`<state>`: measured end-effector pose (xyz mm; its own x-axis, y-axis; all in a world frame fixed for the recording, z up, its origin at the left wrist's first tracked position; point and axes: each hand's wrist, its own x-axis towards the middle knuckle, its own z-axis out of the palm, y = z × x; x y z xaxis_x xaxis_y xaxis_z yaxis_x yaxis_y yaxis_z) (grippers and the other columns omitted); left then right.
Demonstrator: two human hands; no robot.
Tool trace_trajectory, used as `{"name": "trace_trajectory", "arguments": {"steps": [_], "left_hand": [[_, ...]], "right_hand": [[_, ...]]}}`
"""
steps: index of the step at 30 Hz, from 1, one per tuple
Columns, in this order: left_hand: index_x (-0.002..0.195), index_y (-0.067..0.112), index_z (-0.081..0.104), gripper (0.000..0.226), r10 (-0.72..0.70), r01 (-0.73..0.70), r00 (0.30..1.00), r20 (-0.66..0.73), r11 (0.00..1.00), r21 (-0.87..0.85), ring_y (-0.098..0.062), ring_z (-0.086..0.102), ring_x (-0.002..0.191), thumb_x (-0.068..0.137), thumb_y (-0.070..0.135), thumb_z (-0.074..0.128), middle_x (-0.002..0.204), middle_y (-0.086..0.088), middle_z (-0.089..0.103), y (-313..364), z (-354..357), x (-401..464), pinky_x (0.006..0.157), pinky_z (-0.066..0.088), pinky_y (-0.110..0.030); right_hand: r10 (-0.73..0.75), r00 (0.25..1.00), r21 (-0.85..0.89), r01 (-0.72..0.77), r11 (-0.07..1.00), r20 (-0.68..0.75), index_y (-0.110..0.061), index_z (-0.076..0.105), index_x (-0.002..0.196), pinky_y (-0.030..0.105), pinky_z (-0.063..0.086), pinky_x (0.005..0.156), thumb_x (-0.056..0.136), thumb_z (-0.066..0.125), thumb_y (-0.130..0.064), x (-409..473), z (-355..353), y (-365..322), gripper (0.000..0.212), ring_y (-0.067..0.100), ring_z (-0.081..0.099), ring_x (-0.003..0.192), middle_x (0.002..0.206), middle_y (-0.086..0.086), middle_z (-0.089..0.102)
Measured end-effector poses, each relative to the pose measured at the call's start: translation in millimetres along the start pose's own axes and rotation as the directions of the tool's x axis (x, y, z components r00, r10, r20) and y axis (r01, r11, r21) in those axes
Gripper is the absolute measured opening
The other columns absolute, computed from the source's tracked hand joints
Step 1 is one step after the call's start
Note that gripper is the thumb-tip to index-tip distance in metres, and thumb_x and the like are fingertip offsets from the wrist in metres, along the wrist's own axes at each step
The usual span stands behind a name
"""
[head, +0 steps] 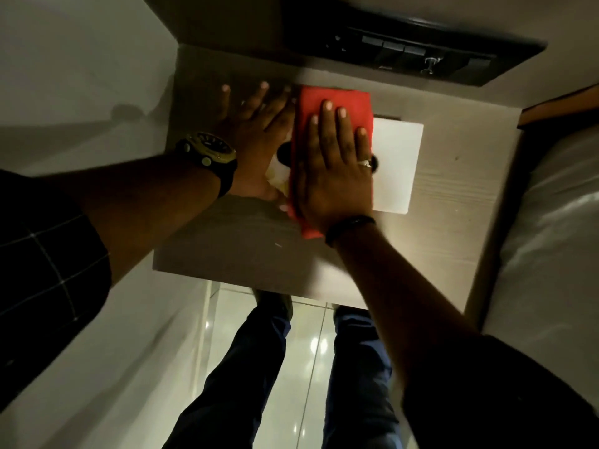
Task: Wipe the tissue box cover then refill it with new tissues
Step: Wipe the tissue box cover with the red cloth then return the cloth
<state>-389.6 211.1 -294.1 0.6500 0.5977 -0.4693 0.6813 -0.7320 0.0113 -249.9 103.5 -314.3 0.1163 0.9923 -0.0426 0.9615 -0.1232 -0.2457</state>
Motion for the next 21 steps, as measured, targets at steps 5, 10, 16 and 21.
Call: {"name": "trace_trajectory", "arguments": {"steps": [5, 10, 16, 21], "left_hand": [[0.149, 0.022, -0.022, 0.15, -0.005, 0.006, 1.0, 0.026, 1.0, -0.01, -0.029, -0.017, 0.147, 0.044, 0.093, 0.058, 0.161, -0.002, -0.019, -0.4, -0.6, -1.3, 0.107, -0.016, -0.056], [0.149, 0.02, -0.021, 0.149, 0.006, -0.006, 1.0, 0.003, 1.0, -0.006, -0.03, -0.015, 0.148, 0.045, 0.092, 0.059, 0.162, -0.003, -0.017, -0.3, 1.6, -0.1, 0.11, -0.013, -0.059], [0.15, 0.018, -0.016, 0.148, 0.038, -0.038, 0.999, -0.029, 0.999, 0.002, -0.033, -0.013, 0.148, 0.046, 0.092, 0.058, 0.162, -0.006, -0.015, -3.1, 6.2, 1.0, 0.112, -0.008, -0.062], [0.151, 0.017, -0.014, 0.145, 0.036, -0.036, 0.999, -0.029, 0.999, 0.004, -0.033, -0.013, 0.148, 0.05, 0.088, 0.061, 0.163, -0.007, -0.012, -3.4, 6.1, 1.5, 0.112, -0.01, -0.062]], "right_hand": [[0.06, 0.998, -0.117, -0.062, 0.991, -0.02, -0.006, 0.025, 0.15, 0.053, 0.012, 0.118, 0.1, 0.031, -0.037, -24.2, -5.0, 51.6, 0.059, 0.038, 0.021, 0.145, 0.157, 0.019, 0.025], [0.319, 0.947, -0.099, -0.321, 0.942, -0.037, -0.005, 0.021, 0.151, 0.052, 0.009, 0.12, 0.1, 0.031, -0.033, -20.9, -12.1, 51.9, 0.06, 0.036, 0.014, 0.147, 0.159, 0.019, 0.018], [0.494, 0.867, -0.071, -0.499, 0.864, -0.068, -0.002, 0.019, 0.151, 0.053, 0.006, 0.119, 0.098, 0.029, -0.035, -4.5, -9.8, 23.3, 0.062, 0.037, 0.01, 0.148, 0.159, 0.02, 0.015], [0.332, 0.943, -0.05, -0.333, 0.942, -0.022, -0.004, 0.018, 0.151, 0.051, 0.002, 0.118, 0.097, 0.028, -0.036, 2.0, 0.8, -12.3, 0.064, 0.036, 0.011, 0.148, 0.159, 0.019, 0.015]]}}
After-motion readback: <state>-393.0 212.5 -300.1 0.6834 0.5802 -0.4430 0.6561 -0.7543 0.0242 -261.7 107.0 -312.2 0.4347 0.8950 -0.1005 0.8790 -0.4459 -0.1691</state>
